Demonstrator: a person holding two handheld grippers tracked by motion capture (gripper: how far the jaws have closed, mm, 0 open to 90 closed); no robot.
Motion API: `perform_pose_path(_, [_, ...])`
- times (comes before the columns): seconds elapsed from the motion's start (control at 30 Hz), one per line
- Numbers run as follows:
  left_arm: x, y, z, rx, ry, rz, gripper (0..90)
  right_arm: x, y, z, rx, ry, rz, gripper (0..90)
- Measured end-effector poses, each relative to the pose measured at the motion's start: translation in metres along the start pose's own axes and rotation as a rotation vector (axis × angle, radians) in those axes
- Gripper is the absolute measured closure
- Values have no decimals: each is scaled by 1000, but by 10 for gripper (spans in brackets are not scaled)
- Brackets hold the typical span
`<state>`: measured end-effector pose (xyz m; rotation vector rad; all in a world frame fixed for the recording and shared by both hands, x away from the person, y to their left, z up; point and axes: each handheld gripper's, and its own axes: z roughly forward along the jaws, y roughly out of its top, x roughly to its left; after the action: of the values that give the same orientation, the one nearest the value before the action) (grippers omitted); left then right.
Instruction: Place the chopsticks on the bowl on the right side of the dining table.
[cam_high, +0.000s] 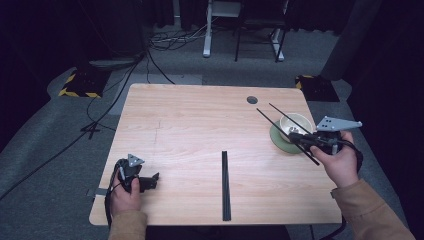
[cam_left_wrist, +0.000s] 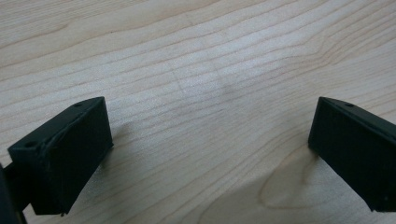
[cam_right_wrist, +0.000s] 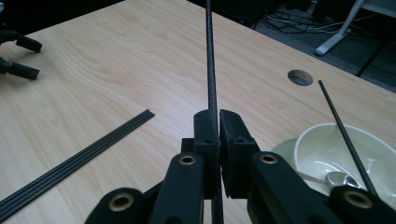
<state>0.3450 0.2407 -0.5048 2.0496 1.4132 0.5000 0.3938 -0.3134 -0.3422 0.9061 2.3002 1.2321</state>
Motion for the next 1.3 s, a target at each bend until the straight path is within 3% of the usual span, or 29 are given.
perform_pose_path(0.27, [0,0,0,0,0,0,0,-28,2,13,33,-49,-17,868])
perform_pose_path(0.67, [0,0,0,0,0,0,0,-70,-9,40,99,-103,9,868])
perform_pose_path(0.73, [0,0,0,0,0,0,0,-72,-10,41,108,-104,0,867])
perform_pose_path(1.03, [0,0,0,0,0,0,0,-93,-27,54,157,-129,42,868])
perform_pose_path(1.3, [0,0,0,-1,0,0,0,-99,-34,63,174,-134,42,868])
